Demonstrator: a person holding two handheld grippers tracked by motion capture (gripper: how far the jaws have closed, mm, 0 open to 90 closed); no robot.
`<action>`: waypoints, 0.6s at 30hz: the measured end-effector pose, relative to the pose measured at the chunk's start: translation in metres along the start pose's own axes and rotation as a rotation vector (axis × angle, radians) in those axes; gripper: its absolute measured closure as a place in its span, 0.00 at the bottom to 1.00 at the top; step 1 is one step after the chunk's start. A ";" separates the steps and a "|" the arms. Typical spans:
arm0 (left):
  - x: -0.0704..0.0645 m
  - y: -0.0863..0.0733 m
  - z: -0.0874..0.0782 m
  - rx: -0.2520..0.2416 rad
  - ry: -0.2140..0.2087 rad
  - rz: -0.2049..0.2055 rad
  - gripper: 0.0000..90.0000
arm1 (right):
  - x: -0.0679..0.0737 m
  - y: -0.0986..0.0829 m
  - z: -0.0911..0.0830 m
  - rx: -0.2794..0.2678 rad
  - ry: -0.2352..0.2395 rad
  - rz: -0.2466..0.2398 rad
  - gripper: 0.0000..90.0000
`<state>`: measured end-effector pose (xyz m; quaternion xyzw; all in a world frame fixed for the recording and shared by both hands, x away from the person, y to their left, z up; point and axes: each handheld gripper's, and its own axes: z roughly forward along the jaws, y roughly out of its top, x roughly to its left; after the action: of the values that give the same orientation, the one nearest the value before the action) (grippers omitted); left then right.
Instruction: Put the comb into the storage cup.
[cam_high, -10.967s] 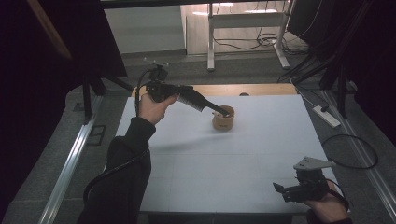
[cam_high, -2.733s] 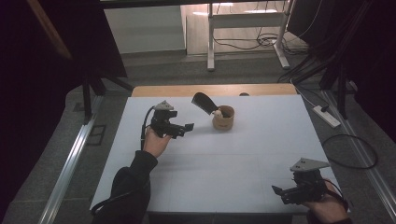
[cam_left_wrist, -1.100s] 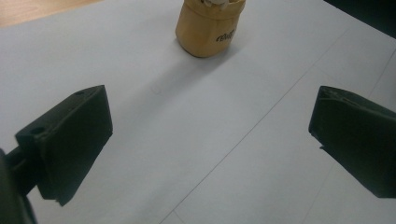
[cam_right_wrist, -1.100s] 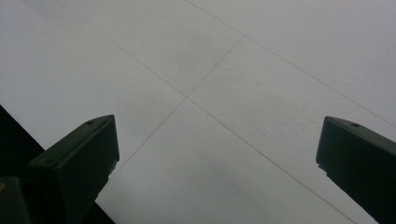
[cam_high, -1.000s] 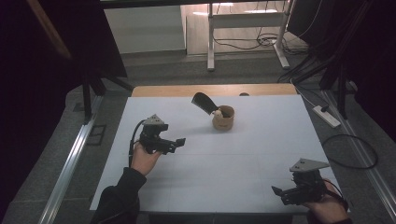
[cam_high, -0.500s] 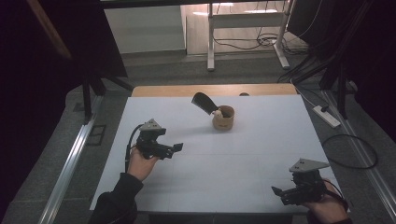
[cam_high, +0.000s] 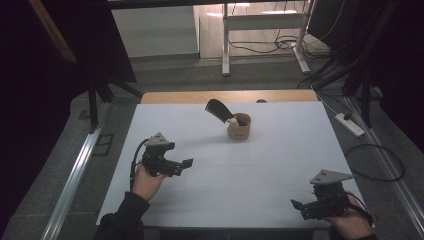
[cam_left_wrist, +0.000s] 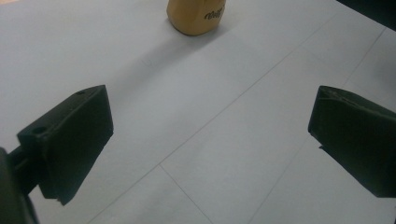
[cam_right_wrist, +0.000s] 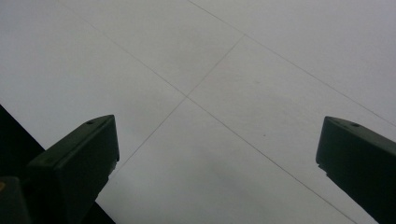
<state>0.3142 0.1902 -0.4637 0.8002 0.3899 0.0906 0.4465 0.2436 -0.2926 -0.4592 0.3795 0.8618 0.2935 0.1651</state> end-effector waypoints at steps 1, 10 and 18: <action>0.000 -0.001 -0.001 0.000 0.001 0.000 0.01 | 0.000 0.000 0.000 0.000 0.000 0.000 0.00; -0.003 -0.010 -0.010 -0.006 -0.008 -0.013 0.01 | 0.000 0.000 0.000 0.001 -0.001 0.001 0.00; -0.007 -0.020 -0.020 -0.006 -0.013 -0.025 0.01 | 0.000 0.000 0.000 0.002 -0.002 0.004 0.00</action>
<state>0.2886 0.2046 -0.4662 0.7945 0.3966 0.0808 0.4528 0.2438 -0.2924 -0.4592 0.3815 0.8613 0.2924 0.1649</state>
